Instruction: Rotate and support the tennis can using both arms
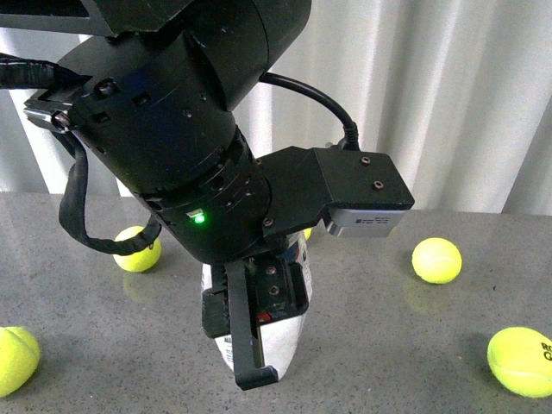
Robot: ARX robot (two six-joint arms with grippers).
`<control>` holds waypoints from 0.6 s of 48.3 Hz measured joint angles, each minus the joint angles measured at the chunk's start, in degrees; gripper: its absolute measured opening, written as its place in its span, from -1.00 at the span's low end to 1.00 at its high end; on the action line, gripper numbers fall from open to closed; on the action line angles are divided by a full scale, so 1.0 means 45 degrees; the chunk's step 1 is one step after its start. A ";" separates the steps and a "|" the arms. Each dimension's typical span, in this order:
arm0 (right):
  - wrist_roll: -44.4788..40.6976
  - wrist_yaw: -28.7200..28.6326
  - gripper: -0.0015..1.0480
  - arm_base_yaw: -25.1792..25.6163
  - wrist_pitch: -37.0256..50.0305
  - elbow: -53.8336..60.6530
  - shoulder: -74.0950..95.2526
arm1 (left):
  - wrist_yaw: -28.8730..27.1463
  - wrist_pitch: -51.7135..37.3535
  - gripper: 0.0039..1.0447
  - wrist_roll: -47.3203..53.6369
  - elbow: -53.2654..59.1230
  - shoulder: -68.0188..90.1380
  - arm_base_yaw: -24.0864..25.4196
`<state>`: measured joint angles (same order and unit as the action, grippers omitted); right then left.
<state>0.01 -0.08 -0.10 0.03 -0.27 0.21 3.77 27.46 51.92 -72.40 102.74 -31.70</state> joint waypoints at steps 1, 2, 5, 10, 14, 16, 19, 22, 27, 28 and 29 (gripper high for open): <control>0.0000 0.0000 0.87 0.0000 0.0000 0.0000 0.0000 | 0.0015 0.0005 -0.10 0.0000 0.0000 0.0000 0.0000; 0.0000 0.0000 0.87 0.0000 0.0000 0.0000 0.0000 | 0.0044 0.0005 -0.03 -0.0029 0.0000 0.0000 0.0000; 0.0000 0.0000 0.87 0.0005 0.0000 0.0000 0.0000 | 0.0058 -0.0010 0.14 -0.0117 -0.0005 -0.0005 0.0000; 0.0000 0.0000 0.87 0.0000 0.0000 0.0000 0.0000 | 0.0102 0.0010 0.55 -0.0175 -0.0010 -0.0083 0.0024; 0.0000 0.0000 0.87 0.0005 0.0000 0.0000 0.0000 | 0.0194 0.0073 0.82 -0.0228 -0.0049 -0.0248 0.0058; 0.0000 0.0000 0.87 0.0000 0.0000 0.0000 0.0000 | 0.0204 0.0087 0.91 -0.0238 -0.0107 -0.0369 0.0102; 0.0000 0.0000 0.87 0.0000 0.0000 0.0000 0.0000 | 0.0238 0.0131 0.87 -0.0282 -0.0214 -0.0525 0.0141; 0.0000 0.0000 0.87 0.0000 0.0000 0.0000 0.0000 | 0.0325 0.0170 0.88 -0.0340 -0.0301 -0.0743 0.0204; 0.0000 0.0000 0.87 0.0000 0.0000 0.0000 0.0000 | 0.0427 0.0194 0.88 -0.0413 -0.0369 -0.1083 0.0335; 0.0000 0.0000 0.87 0.0005 0.0000 0.0000 0.0000 | 0.0432 0.0199 0.88 -0.0413 -0.0369 -0.1127 0.0359; 0.0000 0.0000 0.87 0.0005 0.0000 0.0000 0.0000 | 0.0432 0.0199 0.88 -0.0418 -0.0369 -0.1185 0.0379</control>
<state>0.01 -0.08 -0.08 0.03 -0.27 0.21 5.72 28.36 50.04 -74.06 97.41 -30.00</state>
